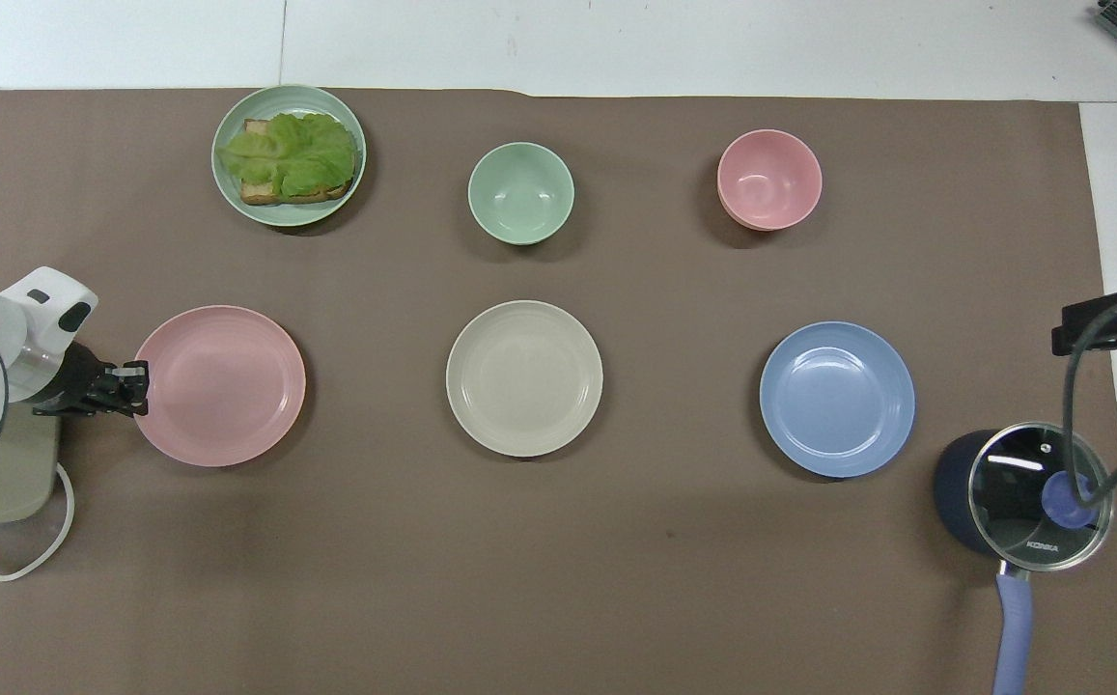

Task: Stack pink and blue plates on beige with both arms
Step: 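Reach the left gripper to the rim of the pink plate, then slide the pink plate with the left gripper onto the beige plate, then release the pink plate and withdraw the left gripper to rest, then reach the right gripper to the rim of the blue plate, then slide the blue plate with the right gripper onto the pink plate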

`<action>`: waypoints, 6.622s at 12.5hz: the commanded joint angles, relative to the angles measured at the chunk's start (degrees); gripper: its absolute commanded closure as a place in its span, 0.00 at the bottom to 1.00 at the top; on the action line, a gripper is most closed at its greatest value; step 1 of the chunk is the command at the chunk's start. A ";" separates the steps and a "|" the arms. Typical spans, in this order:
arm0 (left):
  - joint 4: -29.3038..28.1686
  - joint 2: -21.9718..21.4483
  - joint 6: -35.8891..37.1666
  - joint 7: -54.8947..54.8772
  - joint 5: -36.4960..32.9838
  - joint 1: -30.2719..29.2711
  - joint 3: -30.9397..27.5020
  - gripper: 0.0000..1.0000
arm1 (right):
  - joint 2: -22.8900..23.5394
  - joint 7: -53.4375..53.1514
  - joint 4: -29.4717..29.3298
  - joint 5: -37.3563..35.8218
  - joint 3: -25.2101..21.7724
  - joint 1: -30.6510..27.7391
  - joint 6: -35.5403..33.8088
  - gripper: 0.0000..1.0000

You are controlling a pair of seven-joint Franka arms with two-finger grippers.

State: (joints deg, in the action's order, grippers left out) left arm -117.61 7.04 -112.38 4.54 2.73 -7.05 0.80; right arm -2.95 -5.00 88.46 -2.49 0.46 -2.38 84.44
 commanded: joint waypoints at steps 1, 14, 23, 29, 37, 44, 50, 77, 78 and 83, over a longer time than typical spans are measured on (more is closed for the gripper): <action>3.96 -3.06 9.00 1.25 7.40 -0.50 -0.18 1.00 | -1.00 1.48 1.19 0.12 0.24 -0.61 0.81 0.00; -1.65 -4.59 -4.30 18.29 17.13 30.14 0.43 1.00 | -1.09 1.48 1.19 0.12 0.24 -0.70 0.72 0.00; -1.75 2.89 -17.70 19.19 17.66 33.15 0.34 0.96 | -1.09 1.57 1.28 0.12 0.24 -0.79 0.72 0.00; -0.43 0.54 -12.64 19.27 16.60 32.55 -0.35 0.00 | -1.09 1.48 1.28 0.12 0.24 -0.79 0.72 0.00; 21.52 -6.77 17.61 6.05 1.14 13.75 -1.41 0.00 | -1.09 1.92 1.36 0.12 0.24 -0.88 0.99 0.00; 27.78 -11.51 25.89 -9.38 -2.29 7.76 -1.06 0.00 | -4.68 7.09 9.68 0.12 -0.46 -2.63 6.93 0.00; 27.78 -11.61 25.81 -9.03 -2.12 7.75 -1.33 0.00 | -5.84 8.78 27.69 0.12 -0.55 -2.90 24.67 0.00; 27.78 -11.61 25.81 -9.03 -2.12 7.75 -1.33 0.00 | 3.93 25.57 42.86 21.48 -0.37 -6.24 48.73 1.00; 27.78 -11.61 25.81 -8.94 -2.12 7.75 -1.33 0.00 | 2.70 25.30 42.33 21.65 -0.03 -5.89 47.32 1.00; 27.78 -11.61 25.81 -9.03 -2.12 7.75 -1.33 0.00 | 2.33 18.73 39.87 27.19 0.33 3.75 46.94 1.00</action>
State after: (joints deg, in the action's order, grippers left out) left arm -89.85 -4.16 -87.52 -4.18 1.48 1.03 -0.79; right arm -1.13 16.95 129.29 22.89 0.47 -2.09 130.38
